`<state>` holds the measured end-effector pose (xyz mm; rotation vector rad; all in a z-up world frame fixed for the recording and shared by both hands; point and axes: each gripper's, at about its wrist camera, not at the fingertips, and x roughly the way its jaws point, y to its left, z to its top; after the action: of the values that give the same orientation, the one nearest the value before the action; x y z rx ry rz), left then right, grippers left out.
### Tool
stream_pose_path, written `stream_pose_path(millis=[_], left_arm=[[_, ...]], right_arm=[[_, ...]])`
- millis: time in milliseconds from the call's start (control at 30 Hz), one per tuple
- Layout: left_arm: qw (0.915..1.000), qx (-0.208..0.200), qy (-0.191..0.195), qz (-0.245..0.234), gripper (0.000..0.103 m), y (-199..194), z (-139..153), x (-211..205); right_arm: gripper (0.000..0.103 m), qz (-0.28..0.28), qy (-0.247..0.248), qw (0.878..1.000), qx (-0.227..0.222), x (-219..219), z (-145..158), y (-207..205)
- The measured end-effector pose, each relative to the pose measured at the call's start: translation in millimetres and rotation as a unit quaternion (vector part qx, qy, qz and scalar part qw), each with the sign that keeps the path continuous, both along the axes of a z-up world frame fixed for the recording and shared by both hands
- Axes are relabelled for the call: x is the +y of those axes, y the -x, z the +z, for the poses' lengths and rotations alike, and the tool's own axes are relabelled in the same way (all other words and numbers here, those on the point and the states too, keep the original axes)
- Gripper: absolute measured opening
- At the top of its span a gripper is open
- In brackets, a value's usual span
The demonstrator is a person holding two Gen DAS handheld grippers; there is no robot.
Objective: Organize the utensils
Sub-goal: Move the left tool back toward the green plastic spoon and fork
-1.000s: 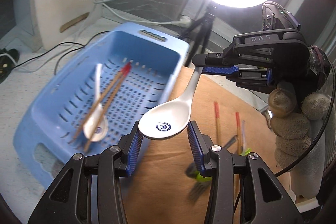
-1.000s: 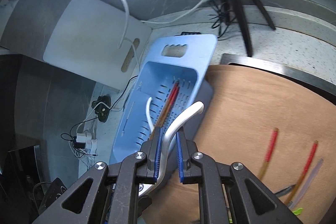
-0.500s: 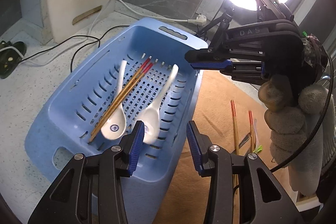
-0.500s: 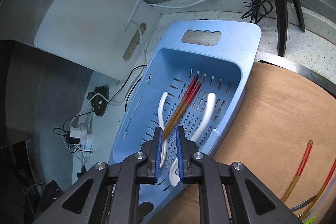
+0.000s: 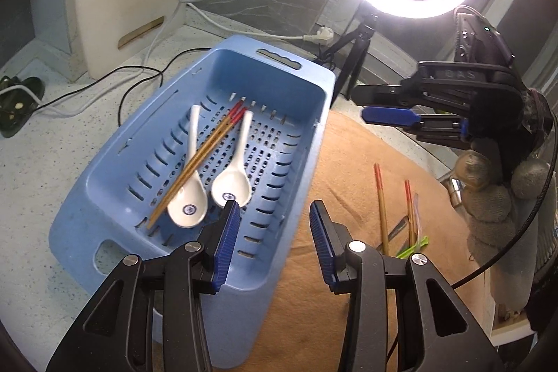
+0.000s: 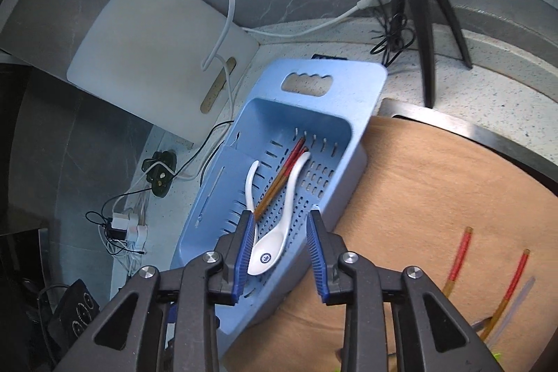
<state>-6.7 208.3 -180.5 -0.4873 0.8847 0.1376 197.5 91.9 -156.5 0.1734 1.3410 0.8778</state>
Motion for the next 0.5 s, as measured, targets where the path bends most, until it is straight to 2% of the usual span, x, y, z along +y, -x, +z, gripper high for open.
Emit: stream_pose_path(millis=[167, 267, 500], left_arm=[[0.9996, 0.000, -0.006, -0.028, 0.040, -3.8, 4.1, -14.2], [0.9989, 0.000, -0.006, -0.046, 0.040, -5.0, 6.0, -25.3], [0.9920, 0.008, -0.018, -0.125, 0.040, -15.5, 7.5, -63.5]], right_arm=[[0.035, -0.008, -0.001, 1.000, -0.031, -34.6, 15.3, 2.3], [0.044, -0.022, -0.009, 0.998, -0.050, -62.0, 23.8, 5.6], [0.047, -0.059, 0.001, 0.992, -0.112, -129.2, 34.4, 19.1]])
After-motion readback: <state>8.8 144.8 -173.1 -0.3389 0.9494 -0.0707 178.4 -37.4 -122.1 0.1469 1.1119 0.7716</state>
